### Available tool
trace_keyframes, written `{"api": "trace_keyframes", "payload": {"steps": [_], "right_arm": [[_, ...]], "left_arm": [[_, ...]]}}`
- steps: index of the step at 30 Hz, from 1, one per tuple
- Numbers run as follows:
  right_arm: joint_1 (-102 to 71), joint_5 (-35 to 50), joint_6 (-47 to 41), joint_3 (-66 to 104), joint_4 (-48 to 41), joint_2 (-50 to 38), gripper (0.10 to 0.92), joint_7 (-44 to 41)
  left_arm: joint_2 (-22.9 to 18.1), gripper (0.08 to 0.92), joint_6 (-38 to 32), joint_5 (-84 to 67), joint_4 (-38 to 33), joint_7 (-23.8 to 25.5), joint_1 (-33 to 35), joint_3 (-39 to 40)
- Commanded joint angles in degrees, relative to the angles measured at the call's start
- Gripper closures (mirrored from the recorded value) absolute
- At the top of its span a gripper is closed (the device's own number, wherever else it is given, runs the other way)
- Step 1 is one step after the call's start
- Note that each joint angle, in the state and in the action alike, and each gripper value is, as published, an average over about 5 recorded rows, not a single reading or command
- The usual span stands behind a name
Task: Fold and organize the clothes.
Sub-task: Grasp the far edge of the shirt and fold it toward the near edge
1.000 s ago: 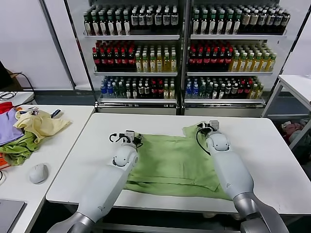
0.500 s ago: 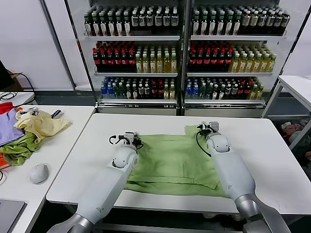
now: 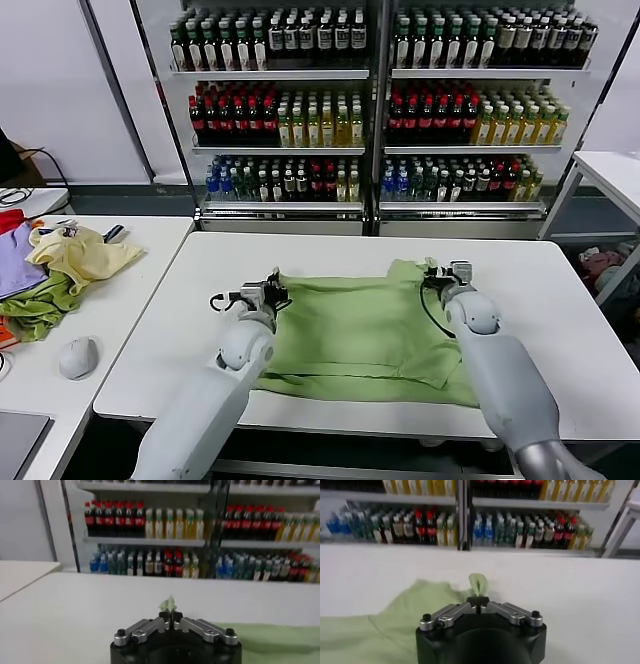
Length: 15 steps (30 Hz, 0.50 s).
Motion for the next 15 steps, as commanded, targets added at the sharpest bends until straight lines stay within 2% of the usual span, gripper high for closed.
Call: {"api": "trace_keyframes", "payload": {"steps": [1, 9, 15], "right_arm": [[-15.53, 1.57, 0.72, 7.12, 24.80, -5.01, 0.914, 0.24], [-31.39, -0.02, -0.42, 14.56, 38.29, -3.76, 0.914, 1.10], [-40.85, -2.24, -0.47, 18.44, 43.61, -0.87, 0.914, 1.60]], "left_arm": [[4.08, 0.912, -3.13, -2.64, -15.72, -0.83, 9.78, -3.16], [7.20, 0.912, -0.56, -4.01, -21.68, -0.59, 15.81, -4.74], [8.63, 0.912, 2.12, -3.27, -23.99, 0.07, 19.59, -5.30]]}}
